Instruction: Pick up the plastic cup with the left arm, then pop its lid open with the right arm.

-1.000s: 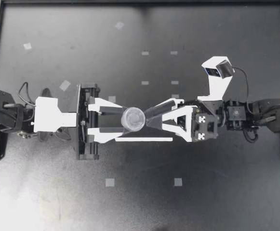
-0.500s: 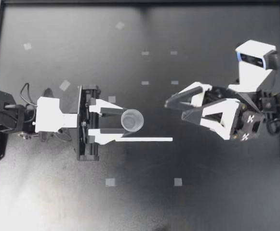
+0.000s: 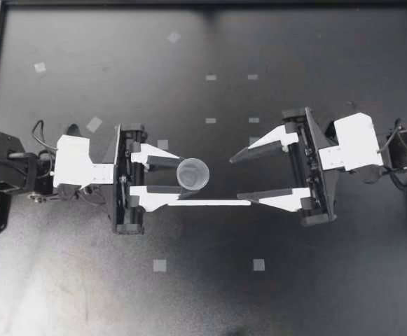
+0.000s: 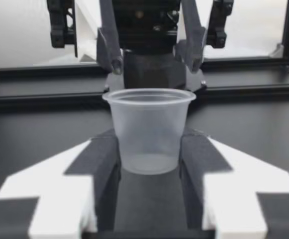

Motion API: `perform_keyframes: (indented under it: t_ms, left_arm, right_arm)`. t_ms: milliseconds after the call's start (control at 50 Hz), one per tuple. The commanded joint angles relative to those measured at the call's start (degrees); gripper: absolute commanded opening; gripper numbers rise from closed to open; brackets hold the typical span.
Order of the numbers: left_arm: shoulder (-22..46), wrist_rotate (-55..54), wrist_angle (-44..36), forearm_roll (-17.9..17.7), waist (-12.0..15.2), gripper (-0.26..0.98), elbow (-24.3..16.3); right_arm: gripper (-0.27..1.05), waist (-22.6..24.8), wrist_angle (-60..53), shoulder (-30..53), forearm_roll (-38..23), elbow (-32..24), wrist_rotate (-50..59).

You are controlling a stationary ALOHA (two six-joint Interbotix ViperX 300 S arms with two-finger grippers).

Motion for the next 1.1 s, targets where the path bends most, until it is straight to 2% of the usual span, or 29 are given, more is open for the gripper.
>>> perform_keyframes:
  t_ms: [0,1080]
  left_arm:
    - [-0.53,-0.09,-0.26,-0.09,0.09,0.1,-0.88]
    - [-0.44,-0.09,-0.26,-0.09,0.09,0.1,-0.62]
  right_arm:
    - [0.69,-0.35,-1.05,-0.79,0.35,-0.26,0.0]
    - [0.69,-0.18,-1.93,-0.62,0.44,0.35,1.05]
